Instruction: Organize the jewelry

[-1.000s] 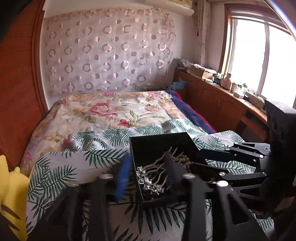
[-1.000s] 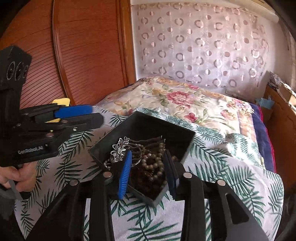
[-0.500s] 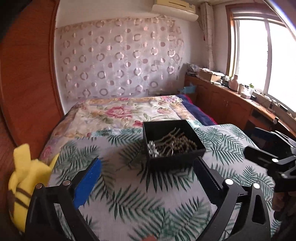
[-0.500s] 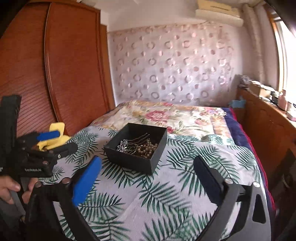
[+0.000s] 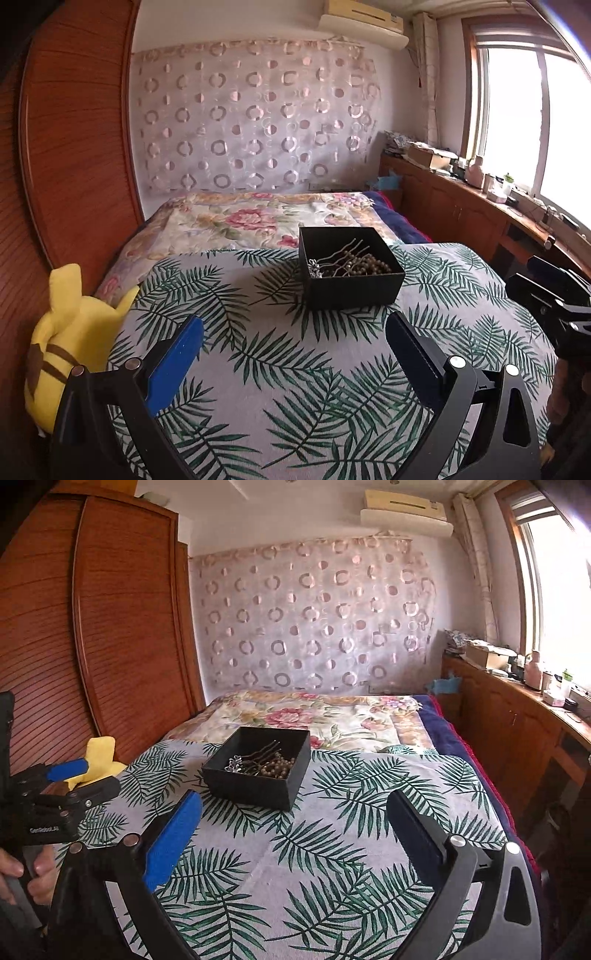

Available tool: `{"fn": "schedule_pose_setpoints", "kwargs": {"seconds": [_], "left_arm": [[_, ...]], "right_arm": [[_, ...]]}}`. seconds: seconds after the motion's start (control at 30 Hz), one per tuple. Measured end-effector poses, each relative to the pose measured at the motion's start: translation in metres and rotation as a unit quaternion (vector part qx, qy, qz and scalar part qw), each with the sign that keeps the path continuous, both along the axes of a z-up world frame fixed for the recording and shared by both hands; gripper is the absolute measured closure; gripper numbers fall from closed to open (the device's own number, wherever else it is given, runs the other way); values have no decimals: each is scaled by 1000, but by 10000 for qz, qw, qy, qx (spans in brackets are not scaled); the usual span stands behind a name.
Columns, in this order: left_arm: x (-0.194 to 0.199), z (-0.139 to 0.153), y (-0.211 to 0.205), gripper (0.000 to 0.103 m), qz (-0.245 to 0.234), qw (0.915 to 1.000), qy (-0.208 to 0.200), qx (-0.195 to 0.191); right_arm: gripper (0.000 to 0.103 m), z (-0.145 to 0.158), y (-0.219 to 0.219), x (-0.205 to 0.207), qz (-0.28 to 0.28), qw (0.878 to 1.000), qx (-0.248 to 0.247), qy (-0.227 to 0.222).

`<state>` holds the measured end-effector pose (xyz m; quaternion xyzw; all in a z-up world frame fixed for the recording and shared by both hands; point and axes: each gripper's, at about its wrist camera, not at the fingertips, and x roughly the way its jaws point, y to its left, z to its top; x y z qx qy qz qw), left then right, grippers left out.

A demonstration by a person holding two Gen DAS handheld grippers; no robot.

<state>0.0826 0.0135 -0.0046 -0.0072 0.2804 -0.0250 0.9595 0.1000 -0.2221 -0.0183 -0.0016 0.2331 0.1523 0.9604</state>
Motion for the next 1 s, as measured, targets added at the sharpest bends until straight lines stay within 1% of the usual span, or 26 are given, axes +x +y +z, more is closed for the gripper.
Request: {"fn": "schedule_pose_setpoints", "kwargs": {"seconds": [0.23, 0.5, 1.0], "left_arm": [[-8, 3, -1, 8, -13, 9999, -116, -20], [-14, 8, -2, 8, 25, 9997, -255, 7], [-16, 10, -3, 8, 39, 9995, -311, 3]], "right_arm": [[2, 1, -1, -3, -128, 9999, -63, -76], [2, -1, -4, -6, -229, 9997, -19, -82], [2, -1, -5, -7, -207, 9997, -12, -95]]}}
